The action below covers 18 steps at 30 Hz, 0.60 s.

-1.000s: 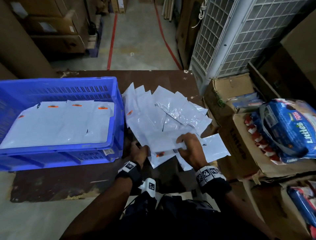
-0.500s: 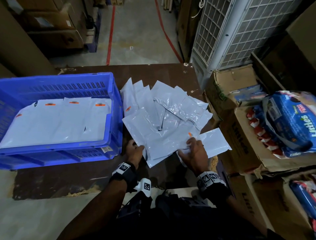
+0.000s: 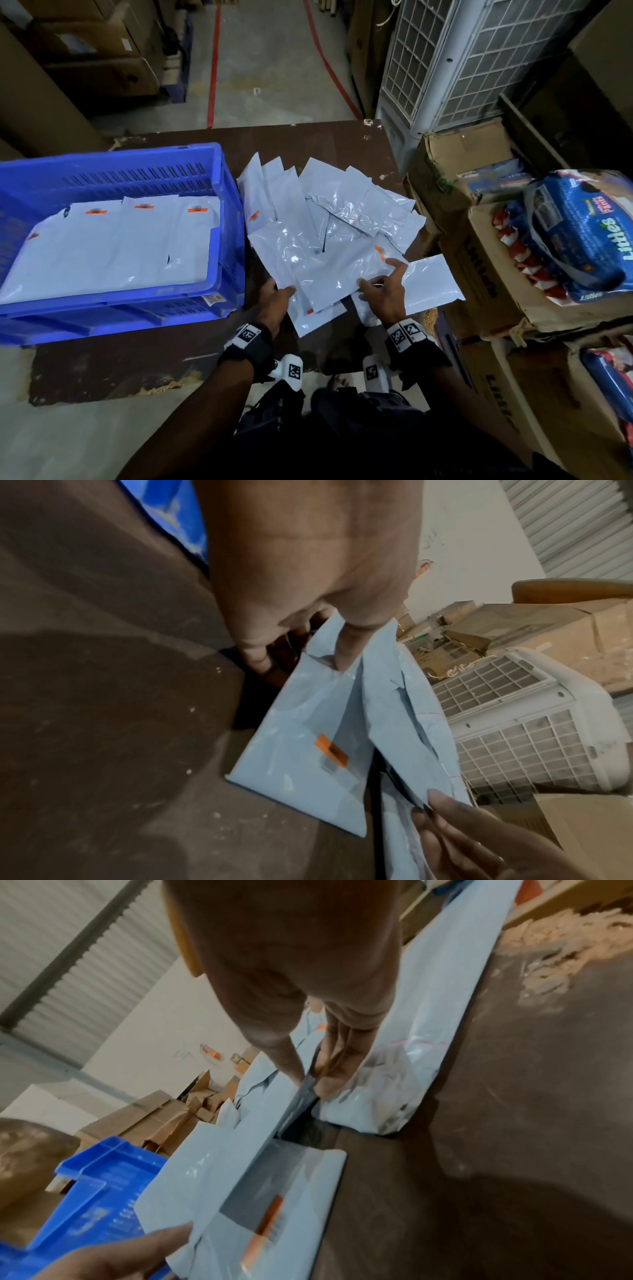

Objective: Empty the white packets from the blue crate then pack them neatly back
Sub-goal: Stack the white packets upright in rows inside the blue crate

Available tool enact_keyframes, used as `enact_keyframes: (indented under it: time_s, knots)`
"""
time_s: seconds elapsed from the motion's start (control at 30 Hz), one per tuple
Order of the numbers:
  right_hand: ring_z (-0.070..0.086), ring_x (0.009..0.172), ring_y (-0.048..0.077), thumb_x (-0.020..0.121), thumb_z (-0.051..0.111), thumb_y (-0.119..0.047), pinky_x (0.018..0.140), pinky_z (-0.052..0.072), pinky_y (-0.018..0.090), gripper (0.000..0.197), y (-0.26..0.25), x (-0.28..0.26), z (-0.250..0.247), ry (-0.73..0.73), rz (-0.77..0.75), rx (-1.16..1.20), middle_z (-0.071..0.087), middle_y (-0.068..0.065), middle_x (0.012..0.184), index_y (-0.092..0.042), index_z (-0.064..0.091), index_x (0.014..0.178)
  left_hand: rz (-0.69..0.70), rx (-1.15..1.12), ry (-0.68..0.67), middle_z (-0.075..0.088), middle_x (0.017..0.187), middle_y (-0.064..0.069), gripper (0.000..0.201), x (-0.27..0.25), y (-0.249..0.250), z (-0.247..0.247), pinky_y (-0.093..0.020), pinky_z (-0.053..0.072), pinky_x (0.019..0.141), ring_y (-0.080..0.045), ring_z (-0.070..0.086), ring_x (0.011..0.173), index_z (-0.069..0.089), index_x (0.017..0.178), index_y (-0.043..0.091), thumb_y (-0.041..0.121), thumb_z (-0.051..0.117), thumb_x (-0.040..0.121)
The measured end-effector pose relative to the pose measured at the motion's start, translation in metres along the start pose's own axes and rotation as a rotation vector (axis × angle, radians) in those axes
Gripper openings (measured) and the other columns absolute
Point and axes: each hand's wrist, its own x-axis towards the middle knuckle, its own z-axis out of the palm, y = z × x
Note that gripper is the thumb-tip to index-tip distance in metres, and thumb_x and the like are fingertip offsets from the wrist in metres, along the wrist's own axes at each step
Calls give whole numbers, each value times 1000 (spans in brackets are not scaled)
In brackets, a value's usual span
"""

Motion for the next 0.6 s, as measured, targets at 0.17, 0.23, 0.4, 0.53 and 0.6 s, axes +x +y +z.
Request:
enact_keyframes:
  time_s: [0.17,0.23,0.4,0.53,0.6]
  knots:
    - [66,79,21,85,69,-5,71,58,33,57,-12,3,-16,39,-16,63,62,14,90,-22,36,129,82,67,49,68,113,-10,36,-4,17,4,-32,47,86,-27,62,102,62,122,8,-1,49,89]
    - [62,78,13,84,67,-1,72,59,35,56,-18,7,-26,66,-41,82,57,11,90,-21,39,129,124,127,45,69,107,-7,33,-5,25,1,-29,47,81,-26,62,97,64,116,11,2,49,88]
    - [62,85,11,82,69,-4,71,54,29,52,-28,15,-57,93,-118,33,57,2,93,-21,43,123,283,381,-4,69,91,-3,22,-3,39,-3,-36,53,79,-27,64,88,66,94,16,19,48,82]
    - [64,76,9,83,67,-5,61,49,30,48,-29,18,-82,93,-114,30,64,3,98,-28,47,120,362,672,-46,69,110,-9,39,-2,52,3,-42,51,92,-32,61,102,68,110,13,21,44,80]
    - [64,82,19,82,67,-6,60,48,31,50,-25,19,-91,79,-127,33,66,6,102,-32,48,120,416,877,-66,68,116,-12,39,0,56,8,-42,42,102,-35,59,111,70,113,13,18,47,81]
